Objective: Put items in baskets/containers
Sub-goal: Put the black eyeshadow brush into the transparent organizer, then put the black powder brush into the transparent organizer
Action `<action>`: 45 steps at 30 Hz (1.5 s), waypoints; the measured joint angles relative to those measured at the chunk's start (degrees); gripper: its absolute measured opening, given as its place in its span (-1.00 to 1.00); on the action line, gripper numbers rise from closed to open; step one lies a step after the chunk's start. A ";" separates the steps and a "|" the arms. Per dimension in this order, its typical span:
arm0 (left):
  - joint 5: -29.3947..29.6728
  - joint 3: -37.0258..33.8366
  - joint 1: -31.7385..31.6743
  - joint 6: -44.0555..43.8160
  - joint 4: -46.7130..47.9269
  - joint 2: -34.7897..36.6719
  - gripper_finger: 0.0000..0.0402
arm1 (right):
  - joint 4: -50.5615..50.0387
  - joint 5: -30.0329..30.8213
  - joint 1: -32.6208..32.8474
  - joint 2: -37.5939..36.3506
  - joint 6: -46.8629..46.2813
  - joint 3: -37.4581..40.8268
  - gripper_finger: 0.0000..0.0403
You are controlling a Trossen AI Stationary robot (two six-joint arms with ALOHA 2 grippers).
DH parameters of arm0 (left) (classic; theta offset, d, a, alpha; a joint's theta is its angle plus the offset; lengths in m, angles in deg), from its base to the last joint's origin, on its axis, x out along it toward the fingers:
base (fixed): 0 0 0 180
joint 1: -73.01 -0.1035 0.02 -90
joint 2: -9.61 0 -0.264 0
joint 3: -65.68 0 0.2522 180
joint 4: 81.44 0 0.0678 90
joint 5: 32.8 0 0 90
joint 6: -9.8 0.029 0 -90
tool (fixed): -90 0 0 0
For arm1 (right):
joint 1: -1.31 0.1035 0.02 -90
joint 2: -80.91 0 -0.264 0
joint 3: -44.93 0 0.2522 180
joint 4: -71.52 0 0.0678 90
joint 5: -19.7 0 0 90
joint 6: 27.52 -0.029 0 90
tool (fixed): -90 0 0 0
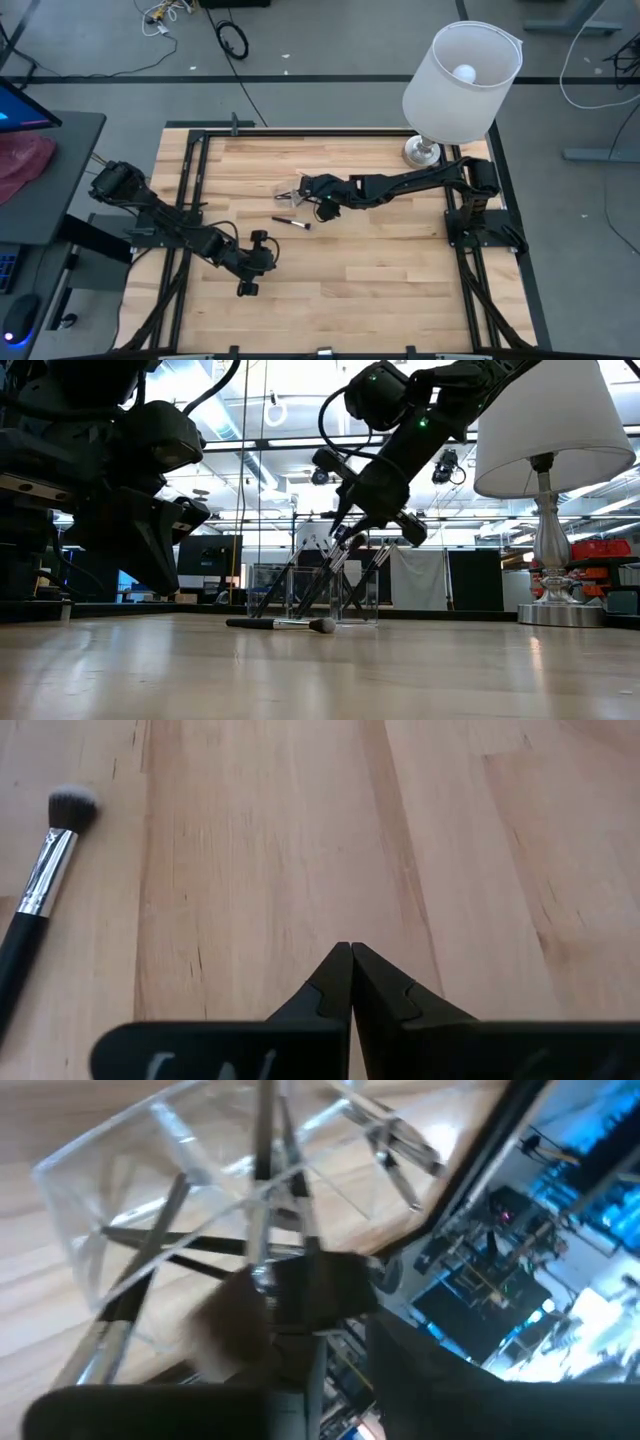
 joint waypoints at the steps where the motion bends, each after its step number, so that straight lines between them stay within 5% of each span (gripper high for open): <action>1: 0.00 0.00 0.00 -0.02 0.00 0.00 -0.95 | 0.57 0.02 0.00 0.00 -0.91 0.00 -0.61; 6: -0.02 0.00 0.00 -0.02 0.00 0.00 -0.95 | 2.62 0.49 0.06 0.00 -8.15 0.00 -0.44; 10: -0.02 0.00 0.00 -0.04 0.00 0.00 -0.95 | 5.34 6.81 1.15 0.00 -19.54 0.00 -0.33; 19: 5.14 0.00 -0.02 -2.39 0.29 0.00 -0.95 | 0.75 46.47 8.63 0.00 -46.58 0.00 -0.20; 22: 5.10 0.00 -0.02 -1.95 0.39 0.00 -0.95 | -3.17 52.28 12.18 0.00 -51.06 0.00 -0.20; 25: 5.11 0.00 -0.08 -1.72 0.39 0.00 -0.90 | -5.91 48.45 15.60 0.00 -58.79 0.00 -0.20; 29: 5.31 0.00 -1.52 -1.48 0.39 0.00 -0.71 | -9.80 35.78 19.40 0.00 -73.66 0.00 -0.20; 36: 7.53 0.00 -6.20 2.90 0.35 0.00 -0.34 | -7.44 -5.78 20.94 0.49 -101.83 0.25 -0.20; 45: 6.95 -0.02 -13.49 7.68 0.78 0.00 -0.16 | 27.34 -8.95 17.93 6.12 -104.73 11.86 -0.20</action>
